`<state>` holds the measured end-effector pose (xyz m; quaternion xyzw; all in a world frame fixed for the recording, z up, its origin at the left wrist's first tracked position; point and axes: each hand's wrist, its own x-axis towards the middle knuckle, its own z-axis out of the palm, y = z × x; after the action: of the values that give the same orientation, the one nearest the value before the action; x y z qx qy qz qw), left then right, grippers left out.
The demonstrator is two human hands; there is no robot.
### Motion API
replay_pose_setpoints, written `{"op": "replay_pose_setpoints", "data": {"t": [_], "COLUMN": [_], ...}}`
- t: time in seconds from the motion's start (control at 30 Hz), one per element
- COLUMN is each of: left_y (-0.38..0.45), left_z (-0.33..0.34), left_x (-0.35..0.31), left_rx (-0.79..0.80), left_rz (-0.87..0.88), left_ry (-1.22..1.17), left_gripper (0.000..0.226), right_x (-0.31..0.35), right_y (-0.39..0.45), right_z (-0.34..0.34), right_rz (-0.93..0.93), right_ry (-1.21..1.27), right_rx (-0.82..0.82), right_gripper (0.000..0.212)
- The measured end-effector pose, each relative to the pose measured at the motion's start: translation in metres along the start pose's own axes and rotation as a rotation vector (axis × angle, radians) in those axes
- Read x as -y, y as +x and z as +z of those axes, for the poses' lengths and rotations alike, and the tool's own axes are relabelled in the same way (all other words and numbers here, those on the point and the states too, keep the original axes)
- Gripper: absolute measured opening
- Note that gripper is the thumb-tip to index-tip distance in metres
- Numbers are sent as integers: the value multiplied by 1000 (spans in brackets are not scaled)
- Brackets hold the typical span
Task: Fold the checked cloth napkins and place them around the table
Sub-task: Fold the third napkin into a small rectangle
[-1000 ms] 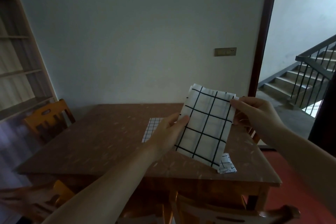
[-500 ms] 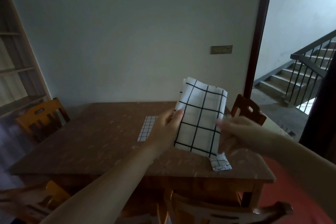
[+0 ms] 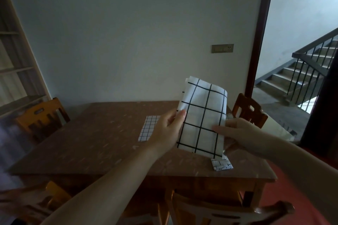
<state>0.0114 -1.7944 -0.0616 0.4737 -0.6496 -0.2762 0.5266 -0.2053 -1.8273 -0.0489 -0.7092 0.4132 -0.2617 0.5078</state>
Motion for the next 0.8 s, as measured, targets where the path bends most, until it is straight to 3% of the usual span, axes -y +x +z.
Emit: {"op": "replay_pose_setpoints", "data": {"t": [0.3, 0.43, 0.6, 0.7, 0.8], "left_y": [3, 5, 7, 7, 8], "left_z": [-12, -13, -13, -12, -11], "left_x": [-1, -7, -7, -8, -7], "left_rx": [128, 145, 178, 104, 165], "left_rz": [-120, -236, -289, -344, -423], "left_ry": [-8, -346, -590, -653, -594], "left_gripper": [42, 19, 22, 29, 24], "right_x": [-2, -3, 5, 5, 9], "right_y": [0, 1, -4, -5, -7], "right_z": [-16, -17, -17, -18, -15], "right_rz": [-65, -117, -187, -249, -301], "right_ry": [278, 367, 383, 232, 67], "right_rx": [-4, -29, -41, -96, -150], "right_gripper": [47, 17, 33, 38, 53]}}
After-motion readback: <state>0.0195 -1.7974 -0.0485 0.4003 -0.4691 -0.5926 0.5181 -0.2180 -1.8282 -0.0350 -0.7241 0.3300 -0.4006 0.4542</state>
